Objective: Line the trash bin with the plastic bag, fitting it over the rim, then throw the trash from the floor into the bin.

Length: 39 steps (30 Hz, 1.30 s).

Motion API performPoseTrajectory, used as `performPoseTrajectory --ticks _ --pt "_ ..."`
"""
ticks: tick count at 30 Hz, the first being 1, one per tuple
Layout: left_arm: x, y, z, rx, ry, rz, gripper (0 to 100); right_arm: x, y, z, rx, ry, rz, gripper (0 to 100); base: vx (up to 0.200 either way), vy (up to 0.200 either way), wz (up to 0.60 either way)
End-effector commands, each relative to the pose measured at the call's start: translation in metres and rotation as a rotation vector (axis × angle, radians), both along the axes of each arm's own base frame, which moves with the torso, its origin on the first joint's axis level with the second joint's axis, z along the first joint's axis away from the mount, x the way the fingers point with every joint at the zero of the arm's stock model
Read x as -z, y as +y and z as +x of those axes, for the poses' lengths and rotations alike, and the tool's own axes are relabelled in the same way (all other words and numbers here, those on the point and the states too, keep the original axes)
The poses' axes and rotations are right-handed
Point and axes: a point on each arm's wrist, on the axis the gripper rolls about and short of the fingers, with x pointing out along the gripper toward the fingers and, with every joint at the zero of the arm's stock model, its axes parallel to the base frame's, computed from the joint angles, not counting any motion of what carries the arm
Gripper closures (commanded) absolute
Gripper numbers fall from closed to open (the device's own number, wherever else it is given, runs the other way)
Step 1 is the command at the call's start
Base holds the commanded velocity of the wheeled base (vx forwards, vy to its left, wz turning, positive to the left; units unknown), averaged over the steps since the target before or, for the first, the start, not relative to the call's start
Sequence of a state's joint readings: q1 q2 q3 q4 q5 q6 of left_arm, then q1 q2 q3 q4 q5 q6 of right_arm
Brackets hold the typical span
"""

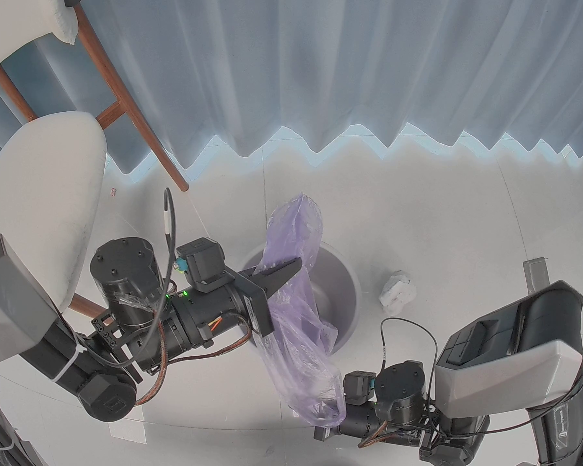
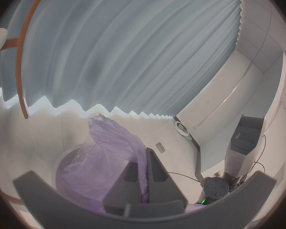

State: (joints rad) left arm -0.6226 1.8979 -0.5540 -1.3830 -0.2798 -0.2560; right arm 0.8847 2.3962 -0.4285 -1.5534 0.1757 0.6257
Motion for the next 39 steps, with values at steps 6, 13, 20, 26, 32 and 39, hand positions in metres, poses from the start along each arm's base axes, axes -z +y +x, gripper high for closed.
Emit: performPoseTrajectory --ticks 6,13,20,26,32,39 --pt "-0.001 -0.001 -0.004 0.010 -0.003 -0.001 100 -0.026 0.018 0.046 0.174 -0.148 0.152 100 0.000 0.000 0.00" --pt "0.000 -0.003 -0.009 0.027 0.003 0.004 100 -0.025 0.024 0.062 0.219 -0.193 0.175 100 0.000 0.000 0.00" --pt "0.005 -0.002 -0.012 0.032 0.022 0.018 100 -0.014 0.023 0.059 0.227 -0.177 0.138 100 0.000 0.000 0.00" --pt "0.012 -0.004 -0.012 0.033 0.045 0.035 100 -0.032 0.010 0.005 0.137 -0.107 0.091 100 0.000 0.000 0.00" --pt "0.024 -0.005 -0.013 0.038 0.077 0.063 100 -0.060 -0.021 -0.053 0.047 -0.045 0.060 100 0.000 0.000 0.00" --pt "0.033 -0.004 -0.015 0.031 0.083 0.103 100 -0.080 -0.059 -0.101 -0.045 -0.019 0.028 100 0.000 0.000 0.00"
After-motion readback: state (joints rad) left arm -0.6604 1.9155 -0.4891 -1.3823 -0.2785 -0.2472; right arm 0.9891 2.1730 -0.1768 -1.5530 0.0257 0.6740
